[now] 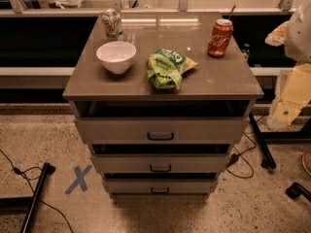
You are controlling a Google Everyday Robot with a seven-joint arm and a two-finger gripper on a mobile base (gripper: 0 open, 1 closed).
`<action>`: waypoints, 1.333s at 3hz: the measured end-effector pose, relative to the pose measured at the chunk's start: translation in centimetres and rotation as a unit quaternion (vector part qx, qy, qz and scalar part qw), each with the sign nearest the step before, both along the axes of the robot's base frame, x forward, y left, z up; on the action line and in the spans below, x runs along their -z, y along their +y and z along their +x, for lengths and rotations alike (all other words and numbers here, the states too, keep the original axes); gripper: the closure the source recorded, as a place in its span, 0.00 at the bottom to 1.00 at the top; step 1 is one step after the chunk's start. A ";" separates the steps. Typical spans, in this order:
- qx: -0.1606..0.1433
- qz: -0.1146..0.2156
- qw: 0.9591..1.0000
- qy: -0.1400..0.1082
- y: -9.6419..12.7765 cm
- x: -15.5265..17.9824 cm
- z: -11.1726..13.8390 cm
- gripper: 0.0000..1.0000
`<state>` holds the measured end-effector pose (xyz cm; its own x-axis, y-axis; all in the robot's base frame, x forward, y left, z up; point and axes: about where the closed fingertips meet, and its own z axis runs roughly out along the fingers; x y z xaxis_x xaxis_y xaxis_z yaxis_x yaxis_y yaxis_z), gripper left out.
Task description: Open top drawer
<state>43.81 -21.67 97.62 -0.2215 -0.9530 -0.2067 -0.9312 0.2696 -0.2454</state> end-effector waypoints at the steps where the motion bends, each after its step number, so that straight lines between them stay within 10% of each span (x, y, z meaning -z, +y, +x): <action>1: 0.000 0.000 1.000 0.000 0.0 0.0 0.0 0.00; 3: -0.057 0.044 0.997 0.015 2.5 6.0 -0.1 0.00; 4: -0.084 0.111 0.990 -0.032 2.0 11.4 -2.5 0.00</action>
Offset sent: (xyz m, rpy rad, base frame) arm 0.0275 0.0091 -0.0715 0.0534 0.1159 0.0565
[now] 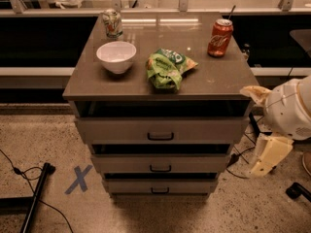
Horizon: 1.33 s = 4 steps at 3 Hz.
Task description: Open top drawer
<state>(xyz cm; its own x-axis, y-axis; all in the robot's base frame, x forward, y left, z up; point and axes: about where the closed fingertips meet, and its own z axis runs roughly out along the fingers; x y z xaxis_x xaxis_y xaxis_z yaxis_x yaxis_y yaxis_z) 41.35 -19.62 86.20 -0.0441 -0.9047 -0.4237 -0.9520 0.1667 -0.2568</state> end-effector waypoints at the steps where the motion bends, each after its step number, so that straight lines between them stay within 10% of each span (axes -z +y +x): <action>1: -0.003 -0.007 1.000 -0.028 -0.5 -0.8 0.8 0.00; 2: -0.004 -0.024 1.000 -0.002 1.0 3.5 1.5 0.00; 4: 0.010 -0.047 0.998 -0.044 2.2 9.6 3.5 0.00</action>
Offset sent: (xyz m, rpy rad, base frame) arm 0.0611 0.0285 -0.1034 -0.0785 -0.0687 -0.0561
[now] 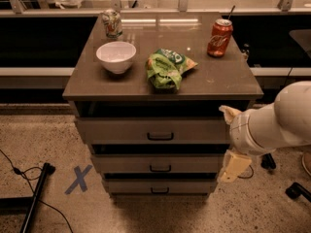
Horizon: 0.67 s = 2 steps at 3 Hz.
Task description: Open top drawer
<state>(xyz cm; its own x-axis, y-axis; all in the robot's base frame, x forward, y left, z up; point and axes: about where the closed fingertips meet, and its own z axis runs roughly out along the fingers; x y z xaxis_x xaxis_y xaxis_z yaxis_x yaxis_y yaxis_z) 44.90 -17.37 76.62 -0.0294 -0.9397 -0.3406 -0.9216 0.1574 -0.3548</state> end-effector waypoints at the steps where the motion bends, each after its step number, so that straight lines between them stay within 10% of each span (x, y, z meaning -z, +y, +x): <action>1: 0.002 -0.007 1.000 -0.007 0.4 0.0 0.2 0.00; 2: 0.008 -0.029 0.999 -0.014 1.4 2.8 1.5 0.00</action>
Offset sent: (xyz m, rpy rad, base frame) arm 0.0419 0.0200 -0.0685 -0.1366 -0.0608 -0.0580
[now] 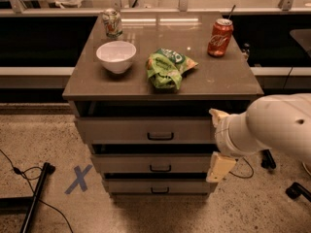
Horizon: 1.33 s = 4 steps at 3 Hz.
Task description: Open top drawer
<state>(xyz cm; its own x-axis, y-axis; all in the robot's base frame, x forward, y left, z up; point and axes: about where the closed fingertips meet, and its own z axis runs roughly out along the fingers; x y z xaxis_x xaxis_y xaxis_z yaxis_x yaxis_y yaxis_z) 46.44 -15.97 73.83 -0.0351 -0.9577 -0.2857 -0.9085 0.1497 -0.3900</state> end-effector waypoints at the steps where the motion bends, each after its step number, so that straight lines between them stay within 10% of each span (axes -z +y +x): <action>1: 0.005 -0.021 1.000 -0.012 0.7 2.5 2.1 0.00; 4: -0.012 0.019 1.000 -0.019 2.2 6.6 7.5 0.00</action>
Offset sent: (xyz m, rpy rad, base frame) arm 0.0703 0.0244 -0.0684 -0.1073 -0.0525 0.0025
